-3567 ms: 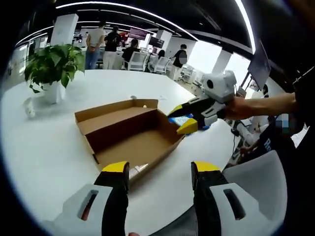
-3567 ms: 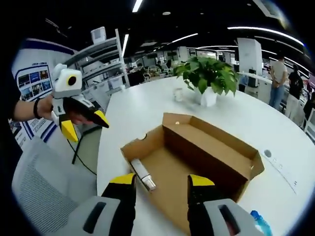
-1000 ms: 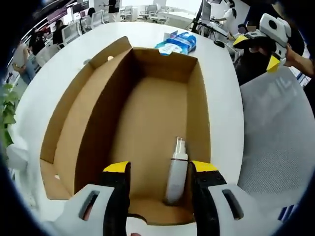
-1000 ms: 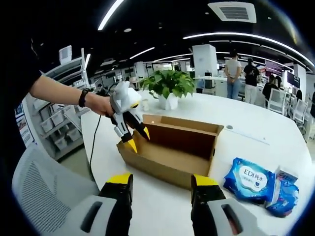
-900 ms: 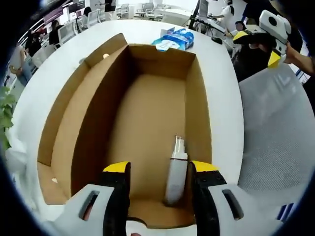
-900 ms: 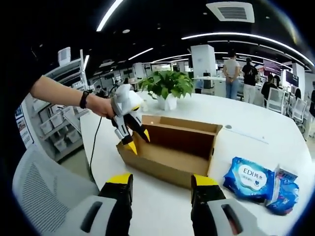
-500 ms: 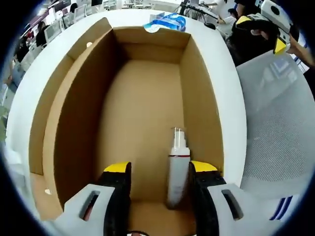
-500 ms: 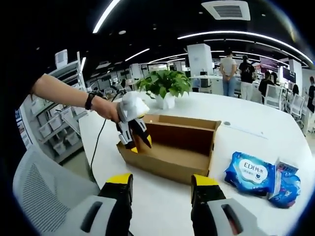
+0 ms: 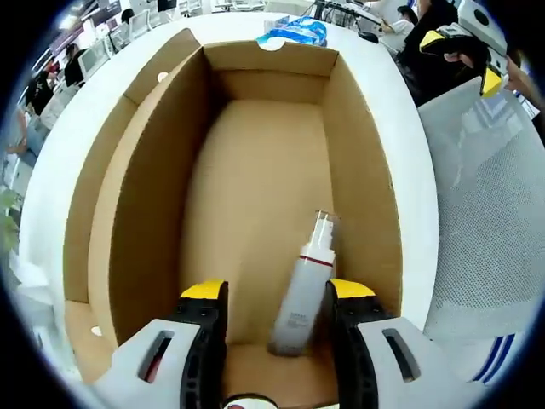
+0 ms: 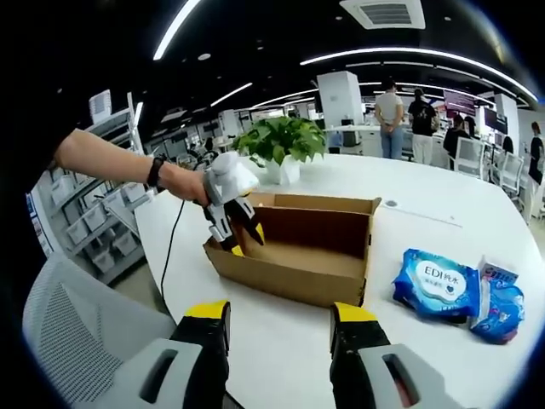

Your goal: Operate the shoe box by opening the lid, removing the specified soft item, and placing it in the target area until the item is outside and the box remains undamaged.

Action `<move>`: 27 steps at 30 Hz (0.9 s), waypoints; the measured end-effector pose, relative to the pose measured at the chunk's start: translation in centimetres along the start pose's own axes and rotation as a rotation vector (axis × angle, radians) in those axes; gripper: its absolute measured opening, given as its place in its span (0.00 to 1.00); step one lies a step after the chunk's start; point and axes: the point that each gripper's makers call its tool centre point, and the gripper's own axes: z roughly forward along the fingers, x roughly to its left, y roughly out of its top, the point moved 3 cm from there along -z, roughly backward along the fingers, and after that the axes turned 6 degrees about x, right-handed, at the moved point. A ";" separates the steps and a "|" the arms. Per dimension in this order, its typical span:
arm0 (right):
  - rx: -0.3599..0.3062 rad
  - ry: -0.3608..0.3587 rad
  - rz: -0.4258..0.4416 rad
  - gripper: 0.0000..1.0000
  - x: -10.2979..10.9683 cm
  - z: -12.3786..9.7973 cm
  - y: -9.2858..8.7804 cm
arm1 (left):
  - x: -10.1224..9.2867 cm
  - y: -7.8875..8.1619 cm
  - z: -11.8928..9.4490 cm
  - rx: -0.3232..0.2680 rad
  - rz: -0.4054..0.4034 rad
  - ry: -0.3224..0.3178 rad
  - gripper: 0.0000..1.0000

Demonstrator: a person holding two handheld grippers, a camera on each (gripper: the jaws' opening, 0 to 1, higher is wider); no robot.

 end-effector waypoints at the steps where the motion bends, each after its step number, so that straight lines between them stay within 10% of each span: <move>1: 0.001 0.001 -0.001 0.45 0.0 0.0 0.0 | -0.1 -0.1 0.1 0.002 0.005 0.001 0.47; 8: 0.002 0.001 -0.006 0.44 0.1 0.0 0.0 | -1.0 -0.3 1.6 0.086 0.135 0.030 0.37; 17: 0.011 -0.001 -0.013 0.44 0.0 -0.1 0.0 | -1.2 0.8 2.9 0.022 0.106 0.001 0.20; 27: 0.004 0.036 0.042 0.44 0.2 0.5 -0.1 | -0.5 1.4 1.4 -0.035 0.185 0.131 0.20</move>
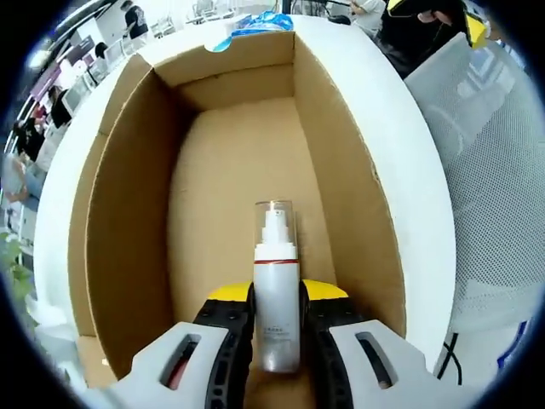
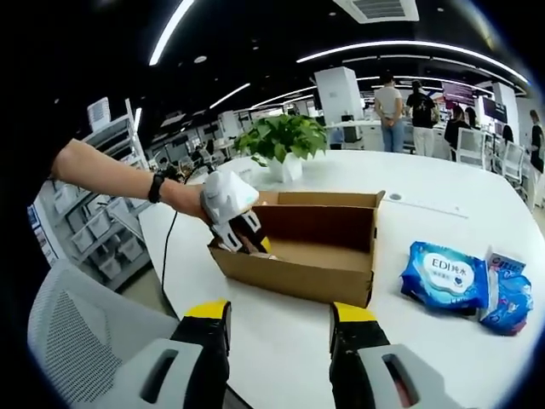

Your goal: Operate the shoe box by opening the lid, removing the specified soft item, and placing it in the target area until the item is outside and the box remains undamaged.

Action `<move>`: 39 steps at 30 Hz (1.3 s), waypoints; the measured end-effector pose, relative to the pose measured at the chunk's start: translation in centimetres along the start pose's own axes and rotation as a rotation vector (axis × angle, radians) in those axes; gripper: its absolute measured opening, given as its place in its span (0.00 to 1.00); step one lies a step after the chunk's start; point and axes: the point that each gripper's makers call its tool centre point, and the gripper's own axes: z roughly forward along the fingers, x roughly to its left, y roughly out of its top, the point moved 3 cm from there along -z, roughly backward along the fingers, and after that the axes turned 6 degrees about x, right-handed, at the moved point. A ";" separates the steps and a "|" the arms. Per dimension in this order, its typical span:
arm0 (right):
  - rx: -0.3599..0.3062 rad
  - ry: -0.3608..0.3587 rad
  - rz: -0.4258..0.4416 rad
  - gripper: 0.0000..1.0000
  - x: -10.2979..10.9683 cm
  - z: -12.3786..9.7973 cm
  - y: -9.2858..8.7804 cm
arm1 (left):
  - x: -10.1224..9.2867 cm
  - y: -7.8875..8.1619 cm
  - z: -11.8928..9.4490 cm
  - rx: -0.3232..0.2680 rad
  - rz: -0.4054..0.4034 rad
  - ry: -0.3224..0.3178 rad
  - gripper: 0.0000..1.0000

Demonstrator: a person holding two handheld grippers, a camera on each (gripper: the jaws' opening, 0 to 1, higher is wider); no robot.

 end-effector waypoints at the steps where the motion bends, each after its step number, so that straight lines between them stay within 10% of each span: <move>1: 0.005 0.003 -0.001 0.44 0.0 0.1 0.0 | -0.1 0.2 -0.3 -0.013 0.002 0.005 0.20; 13: -0.037 0.083 0.086 0.44 0.9 1.1 1.4 | -0.5 2.6 -4.7 -0.144 0.095 0.168 0.20; 30: -0.068 0.142 0.215 0.44 0.7 2.2 1.9 | -5.1 10.5 -9.1 -0.298 0.358 0.260 0.20; 39: -0.106 0.160 0.280 0.43 -0.1 1.6 2.3 | -6.5 12.0 -9.3 -0.308 0.439 0.259 0.20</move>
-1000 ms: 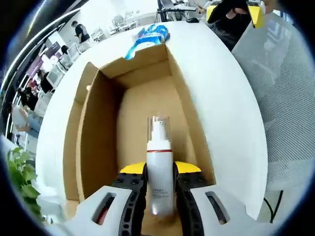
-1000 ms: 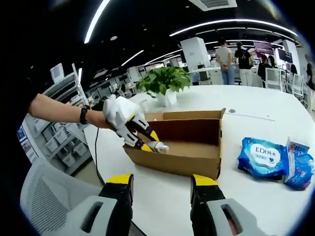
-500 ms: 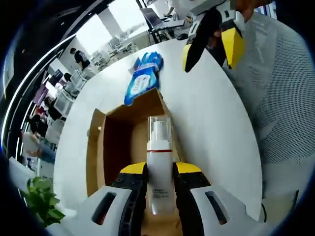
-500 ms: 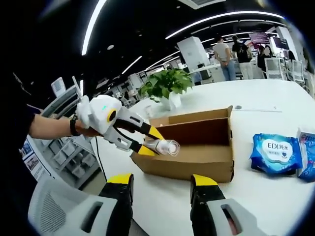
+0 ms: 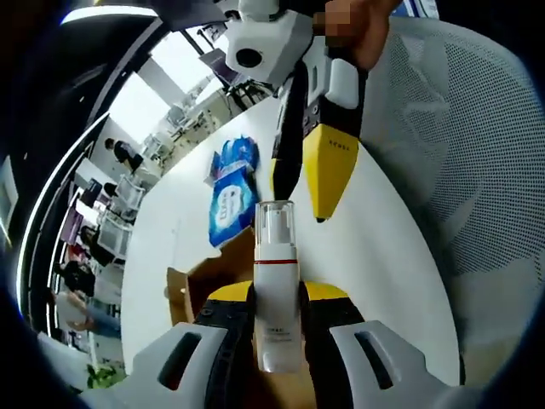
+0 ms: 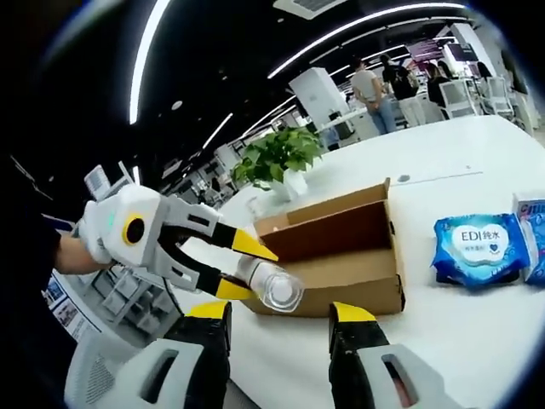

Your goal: Operate the shoe box by opening the lid, removing the specified soft item, and placing it in the target area until the item is outside and the box remains undamaged.

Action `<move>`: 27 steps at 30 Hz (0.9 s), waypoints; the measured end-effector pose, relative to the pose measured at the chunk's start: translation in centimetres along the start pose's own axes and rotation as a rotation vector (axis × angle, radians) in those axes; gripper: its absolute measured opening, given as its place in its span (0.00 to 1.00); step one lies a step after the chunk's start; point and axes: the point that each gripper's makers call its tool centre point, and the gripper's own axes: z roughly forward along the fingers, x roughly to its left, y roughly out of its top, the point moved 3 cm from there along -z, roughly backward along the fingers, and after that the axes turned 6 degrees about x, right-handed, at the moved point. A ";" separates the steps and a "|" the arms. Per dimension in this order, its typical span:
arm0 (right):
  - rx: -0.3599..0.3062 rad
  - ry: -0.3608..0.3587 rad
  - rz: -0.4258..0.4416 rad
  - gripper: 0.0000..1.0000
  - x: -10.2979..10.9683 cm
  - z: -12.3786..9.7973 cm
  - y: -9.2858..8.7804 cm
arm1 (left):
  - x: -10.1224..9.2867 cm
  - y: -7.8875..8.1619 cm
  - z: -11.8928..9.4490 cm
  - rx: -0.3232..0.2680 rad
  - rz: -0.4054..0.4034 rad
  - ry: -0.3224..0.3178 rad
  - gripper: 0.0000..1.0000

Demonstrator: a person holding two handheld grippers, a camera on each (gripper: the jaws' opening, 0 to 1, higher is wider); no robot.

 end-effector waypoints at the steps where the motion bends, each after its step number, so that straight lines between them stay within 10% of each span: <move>1: 0.001 0.003 0.005 0.43 0.0 0.0 0.0 | -0.1 0.2 0.0 -0.002 0.017 0.001 0.20; 27: -0.065 0.137 0.232 0.18 1.3 0.2 0.1 | -0.9 2.9 0.5 -0.023 0.192 0.000 0.20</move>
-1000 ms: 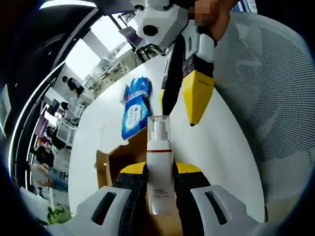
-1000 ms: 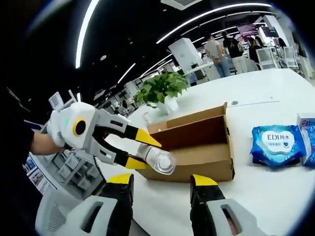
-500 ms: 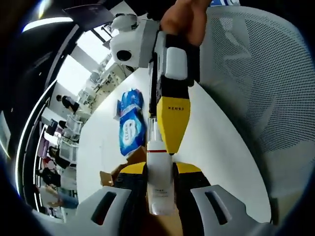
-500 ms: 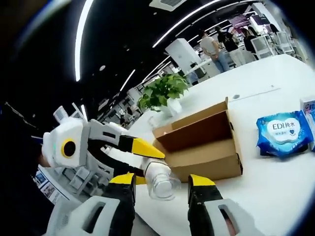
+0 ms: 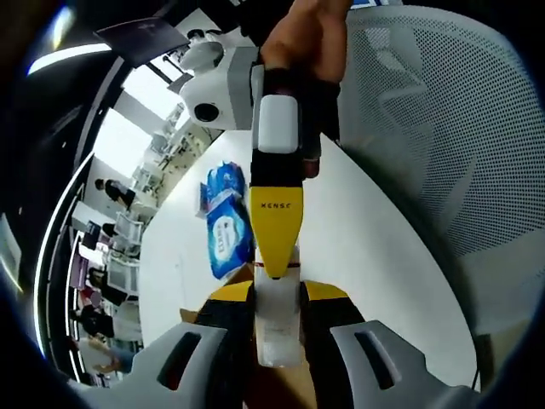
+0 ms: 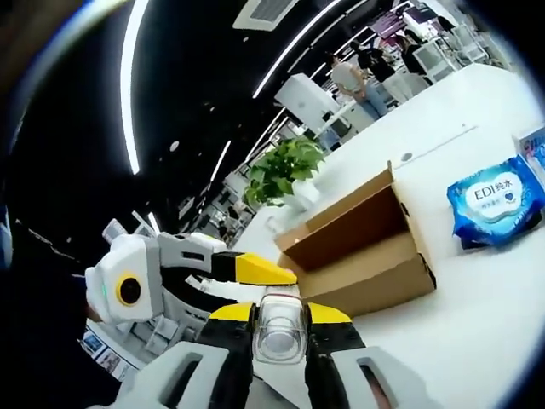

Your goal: Operate the shoe box by opening the lid, removing the specified soft item, and placing it in the target area until the item is outside and the box remains undamaged.

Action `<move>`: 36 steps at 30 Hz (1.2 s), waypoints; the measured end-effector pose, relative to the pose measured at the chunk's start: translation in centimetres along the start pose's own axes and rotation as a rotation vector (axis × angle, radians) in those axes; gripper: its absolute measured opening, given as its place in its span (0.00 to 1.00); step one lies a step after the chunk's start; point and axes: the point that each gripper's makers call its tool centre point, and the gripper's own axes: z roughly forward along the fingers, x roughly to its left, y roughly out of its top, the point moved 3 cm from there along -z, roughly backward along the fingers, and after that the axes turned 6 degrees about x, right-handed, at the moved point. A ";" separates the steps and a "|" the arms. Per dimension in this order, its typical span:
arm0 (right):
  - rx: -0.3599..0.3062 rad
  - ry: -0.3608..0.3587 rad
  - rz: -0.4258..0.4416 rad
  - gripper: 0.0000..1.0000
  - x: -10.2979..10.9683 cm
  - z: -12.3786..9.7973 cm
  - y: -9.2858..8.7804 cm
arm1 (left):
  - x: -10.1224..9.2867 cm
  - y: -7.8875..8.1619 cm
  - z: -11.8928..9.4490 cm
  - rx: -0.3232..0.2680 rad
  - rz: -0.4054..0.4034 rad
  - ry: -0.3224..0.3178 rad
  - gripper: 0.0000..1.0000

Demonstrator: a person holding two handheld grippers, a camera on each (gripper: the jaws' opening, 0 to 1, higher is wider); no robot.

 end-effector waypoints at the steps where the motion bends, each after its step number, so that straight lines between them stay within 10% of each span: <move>1: 0.010 -0.006 0.004 0.18 -0.1 0.0 -0.2 | 0.0 0.0 0.1 0.003 -0.001 -0.003 0.20; 21: 0.013 -0.039 0.089 0.17 -1.5 -1.9 -0.3 | -0.5 -1.5 -0.2 0.055 -0.093 -0.022 0.29; 36: 0.018 -0.080 0.096 0.18 -3.2 -4.0 -0.1 | -1.7 -6.2 -2.2 0.008 -0.610 0.036 0.33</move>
